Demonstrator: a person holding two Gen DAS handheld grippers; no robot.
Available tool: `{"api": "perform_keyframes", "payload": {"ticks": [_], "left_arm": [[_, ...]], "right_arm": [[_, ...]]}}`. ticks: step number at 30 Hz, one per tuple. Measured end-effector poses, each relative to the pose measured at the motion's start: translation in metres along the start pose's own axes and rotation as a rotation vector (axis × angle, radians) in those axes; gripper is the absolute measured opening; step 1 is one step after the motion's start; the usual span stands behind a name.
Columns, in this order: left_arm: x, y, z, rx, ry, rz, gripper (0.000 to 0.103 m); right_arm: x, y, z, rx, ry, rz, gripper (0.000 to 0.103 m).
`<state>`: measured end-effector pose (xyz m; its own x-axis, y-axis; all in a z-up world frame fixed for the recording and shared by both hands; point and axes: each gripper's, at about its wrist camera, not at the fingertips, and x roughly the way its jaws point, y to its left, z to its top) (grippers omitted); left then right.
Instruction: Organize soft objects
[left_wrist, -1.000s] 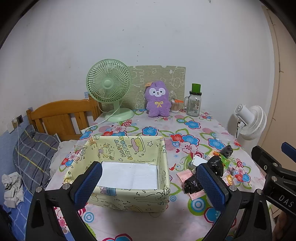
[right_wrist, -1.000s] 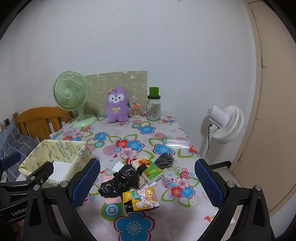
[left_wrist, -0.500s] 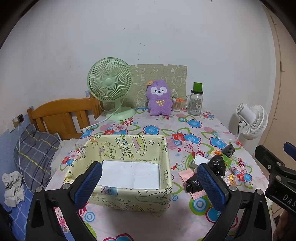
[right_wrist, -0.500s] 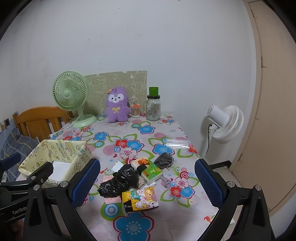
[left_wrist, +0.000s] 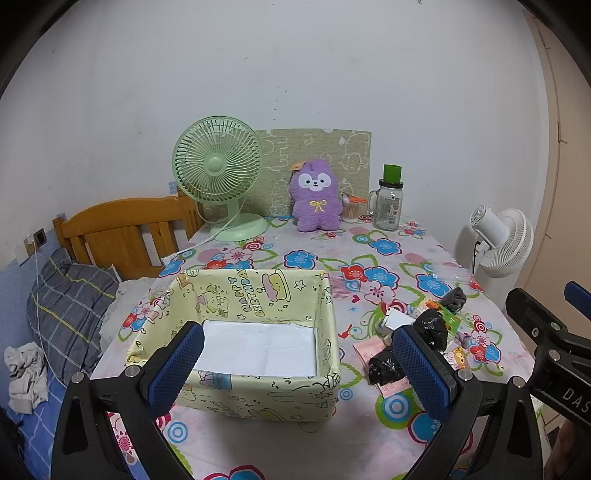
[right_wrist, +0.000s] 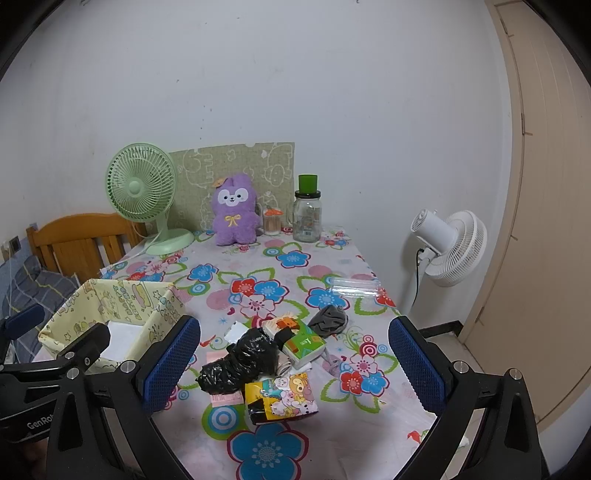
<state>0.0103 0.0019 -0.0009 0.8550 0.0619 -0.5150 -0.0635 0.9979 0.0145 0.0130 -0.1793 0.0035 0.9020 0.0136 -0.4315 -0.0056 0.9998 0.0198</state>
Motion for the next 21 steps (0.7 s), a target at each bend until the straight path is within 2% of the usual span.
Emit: {"api": "perform_keyframes", "payload": {"ticks": [21], "left_arm": [[0.0009, -0.0043, -0.0006, 0.003, -0.001, 0.0, 0.102]], "right_arm": [[0.0001, 0.0, 0.0005, 0.001, -0.001, 0.002, 0.103]]}}
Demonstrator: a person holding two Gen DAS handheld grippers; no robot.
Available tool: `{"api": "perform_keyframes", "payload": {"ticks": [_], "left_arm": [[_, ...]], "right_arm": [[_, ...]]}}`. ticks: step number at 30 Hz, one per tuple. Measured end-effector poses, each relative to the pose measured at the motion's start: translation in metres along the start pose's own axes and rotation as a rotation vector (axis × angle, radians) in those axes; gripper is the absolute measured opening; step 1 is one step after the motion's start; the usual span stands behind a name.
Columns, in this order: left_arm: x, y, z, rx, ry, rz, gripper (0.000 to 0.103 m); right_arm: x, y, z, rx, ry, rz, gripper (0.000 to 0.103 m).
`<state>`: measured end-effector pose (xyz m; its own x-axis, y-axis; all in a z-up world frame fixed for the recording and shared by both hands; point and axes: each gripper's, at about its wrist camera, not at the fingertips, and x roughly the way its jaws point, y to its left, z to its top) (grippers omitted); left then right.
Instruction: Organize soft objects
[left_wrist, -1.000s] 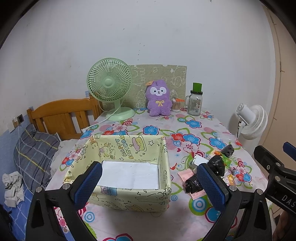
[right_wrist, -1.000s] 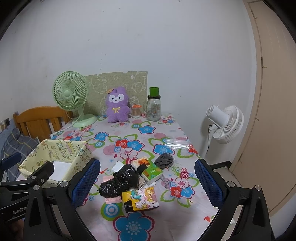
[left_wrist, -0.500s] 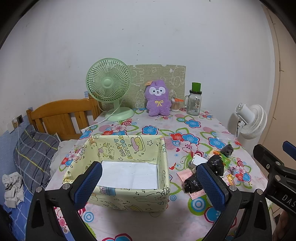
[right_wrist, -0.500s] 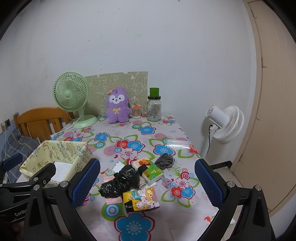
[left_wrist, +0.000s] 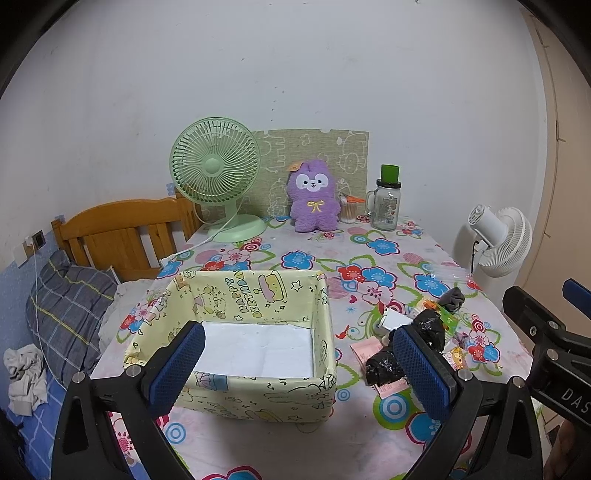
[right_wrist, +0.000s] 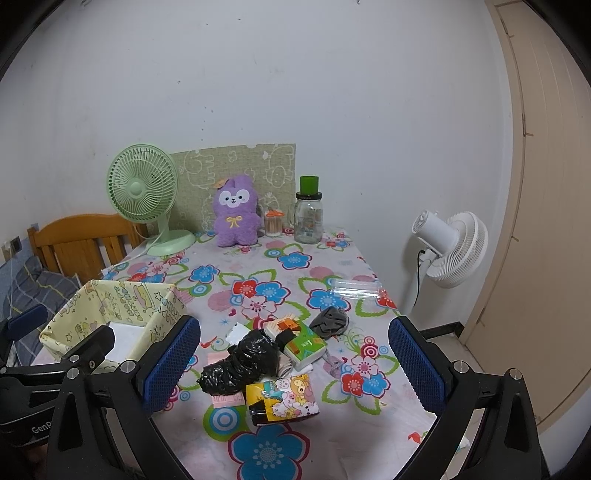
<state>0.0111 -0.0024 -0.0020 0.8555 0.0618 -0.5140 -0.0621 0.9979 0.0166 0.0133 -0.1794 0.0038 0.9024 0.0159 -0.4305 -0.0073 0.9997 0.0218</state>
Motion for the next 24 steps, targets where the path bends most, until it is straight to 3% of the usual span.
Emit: {"api": "perform_keyframes", "payload": {"ticks": [11, 24], "left_arm": [[0.011, -0.013, 0.001, 0.025, 0.02, -0.022, 0.099], [0.034, -0.053, 0.001, 0.074, 0.063, -0.066, 0.097]], "right_arm": [[0.003, 0.0, 0.002, 0.003, 0.003, 0.001, 0.103], [0.03, -0.027, 0.004, 0.011, 0.027, 0.017, 0.099]]}}
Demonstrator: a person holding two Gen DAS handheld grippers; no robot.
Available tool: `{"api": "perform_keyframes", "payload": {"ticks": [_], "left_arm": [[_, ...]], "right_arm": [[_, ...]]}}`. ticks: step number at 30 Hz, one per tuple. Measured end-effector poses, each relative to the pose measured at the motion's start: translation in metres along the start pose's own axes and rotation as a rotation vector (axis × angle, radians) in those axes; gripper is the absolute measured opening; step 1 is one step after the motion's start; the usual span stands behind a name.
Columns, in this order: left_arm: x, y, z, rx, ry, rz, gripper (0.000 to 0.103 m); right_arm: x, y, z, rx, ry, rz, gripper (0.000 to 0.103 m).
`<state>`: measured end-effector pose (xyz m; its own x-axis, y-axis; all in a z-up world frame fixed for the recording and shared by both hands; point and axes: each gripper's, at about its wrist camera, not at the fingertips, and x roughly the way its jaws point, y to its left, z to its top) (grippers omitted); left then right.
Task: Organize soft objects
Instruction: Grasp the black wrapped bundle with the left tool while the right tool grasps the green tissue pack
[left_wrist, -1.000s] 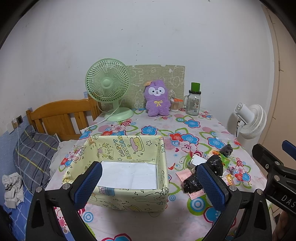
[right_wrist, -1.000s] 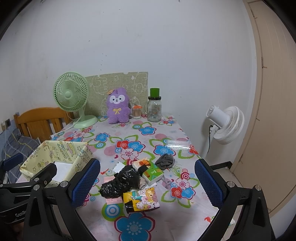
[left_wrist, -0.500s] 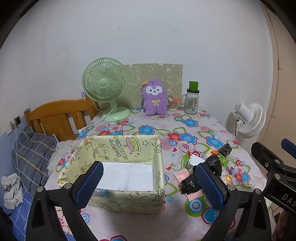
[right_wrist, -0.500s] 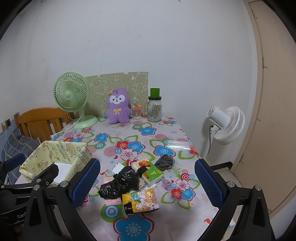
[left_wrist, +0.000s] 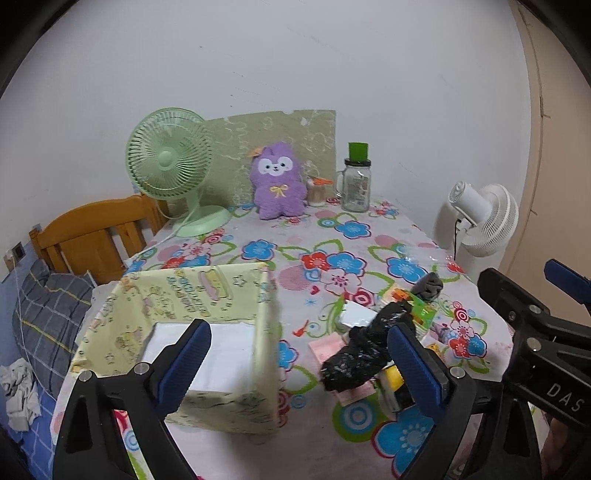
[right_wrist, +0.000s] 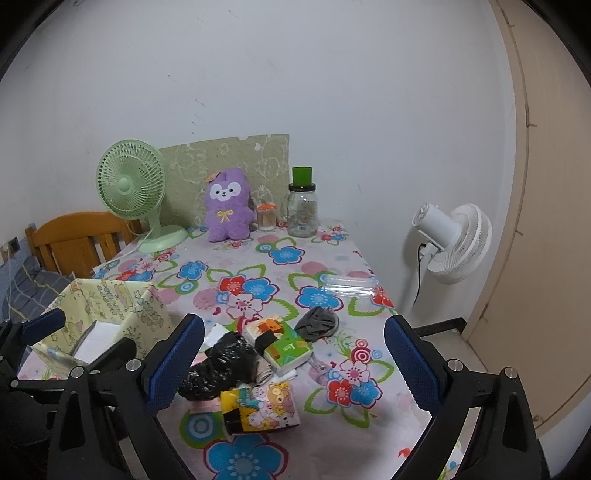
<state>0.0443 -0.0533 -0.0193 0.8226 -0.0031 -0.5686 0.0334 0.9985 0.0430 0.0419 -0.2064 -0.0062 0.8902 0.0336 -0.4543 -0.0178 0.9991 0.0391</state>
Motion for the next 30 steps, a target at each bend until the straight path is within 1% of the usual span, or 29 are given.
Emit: {"api": "perform_keyframes", "payload": {"ticks": [9, 22, 27, 30], "left_arm": [[0.023, -0.03, 0.003, 0.043, 0.045, -0.02, 0.095], [0.062, -0.056, -0.004, 0.084, 0.141, -0.06, 0.092], [0.078, -0.061, -0.008, 0.096, 0.187, -0.068, 0.085], [0.085, -0.061, -0.01, 0.093, 0.21, -0.077, 0.077]], "right_arm": [[0.025, -0.018, -0.002, -0.005, 0.03, 0.017, 0.097], [0.065, -0.031, -0.012, 0.006, 0.108, 0.043, 0.096], [0.08, -0.031, -0.02, 0.005, 0.146, 0.056, 0.095], [0.089, -0.029, -0.023, 0.001, 0.168, 0.063, 0.095]]}}
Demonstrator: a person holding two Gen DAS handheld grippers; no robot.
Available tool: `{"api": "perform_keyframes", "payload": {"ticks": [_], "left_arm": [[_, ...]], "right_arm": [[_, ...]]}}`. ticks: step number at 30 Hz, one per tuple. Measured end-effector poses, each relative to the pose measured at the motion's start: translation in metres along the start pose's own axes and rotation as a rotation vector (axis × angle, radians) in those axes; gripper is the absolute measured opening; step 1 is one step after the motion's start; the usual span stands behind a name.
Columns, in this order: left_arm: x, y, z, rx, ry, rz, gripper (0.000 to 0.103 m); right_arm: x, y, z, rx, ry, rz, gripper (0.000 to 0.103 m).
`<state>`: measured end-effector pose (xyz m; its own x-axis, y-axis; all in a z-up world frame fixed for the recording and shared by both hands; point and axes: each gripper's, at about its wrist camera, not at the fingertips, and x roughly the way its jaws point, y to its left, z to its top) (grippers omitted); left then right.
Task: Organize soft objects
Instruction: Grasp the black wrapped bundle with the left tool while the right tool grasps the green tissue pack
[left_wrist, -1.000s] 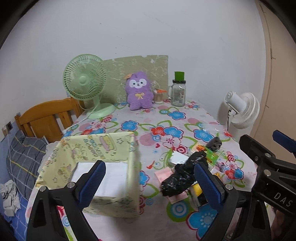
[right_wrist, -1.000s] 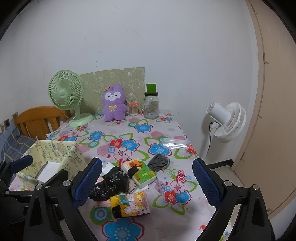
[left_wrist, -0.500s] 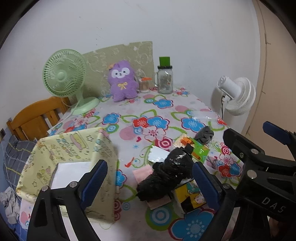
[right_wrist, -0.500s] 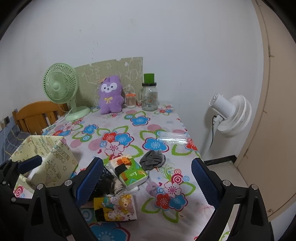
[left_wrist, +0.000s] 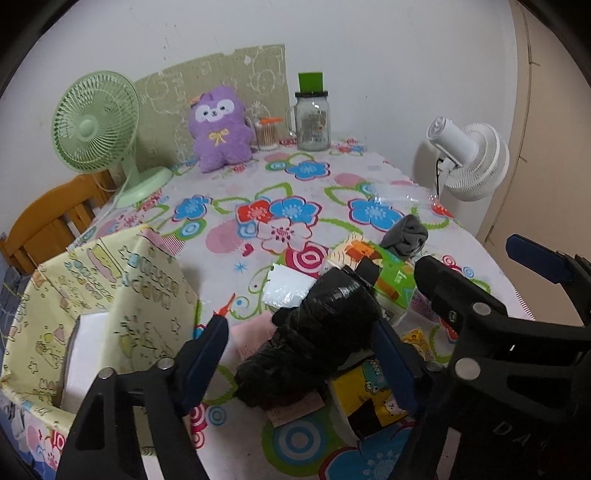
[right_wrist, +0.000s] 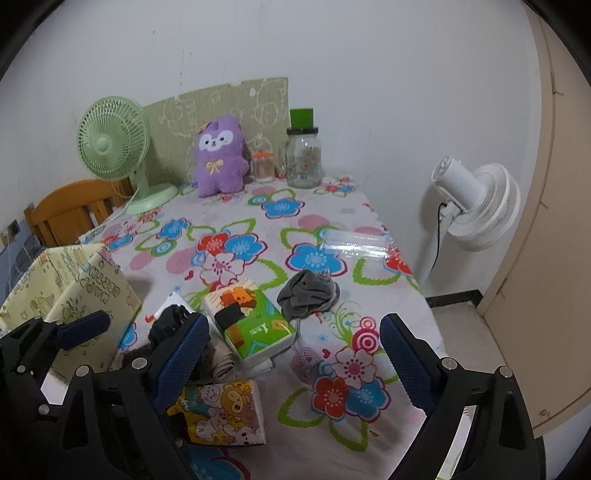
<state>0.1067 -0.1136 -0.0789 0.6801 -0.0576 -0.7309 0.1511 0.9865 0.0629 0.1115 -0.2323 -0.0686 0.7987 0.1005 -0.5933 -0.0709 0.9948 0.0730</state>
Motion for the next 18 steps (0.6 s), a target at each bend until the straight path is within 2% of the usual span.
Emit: {"api": "perform_keyframes", "payload": {"ticks": [5, 8, 18], "left_arm": [[0.012, 0.004, 0.001, -0.013, 0.034, -0.022, 0.05], [0.02, 0.006, 0.001, -0.018, 0.047, -0.028, 0.045], [0.036, 0.016, 0.0, -0.045, 0.069, -0.07, 0.041]], "right_arm": [[0.016, 0.002, 0.0, -0.003, 0.031, 0.008, 0.095], [0.026, 0.004, 0.001, -0.006, 0.047, 0.015, 0.095], [0.063, 0.018, 0.005, -0.037, 0.112, 0.035, 0.095]]}}
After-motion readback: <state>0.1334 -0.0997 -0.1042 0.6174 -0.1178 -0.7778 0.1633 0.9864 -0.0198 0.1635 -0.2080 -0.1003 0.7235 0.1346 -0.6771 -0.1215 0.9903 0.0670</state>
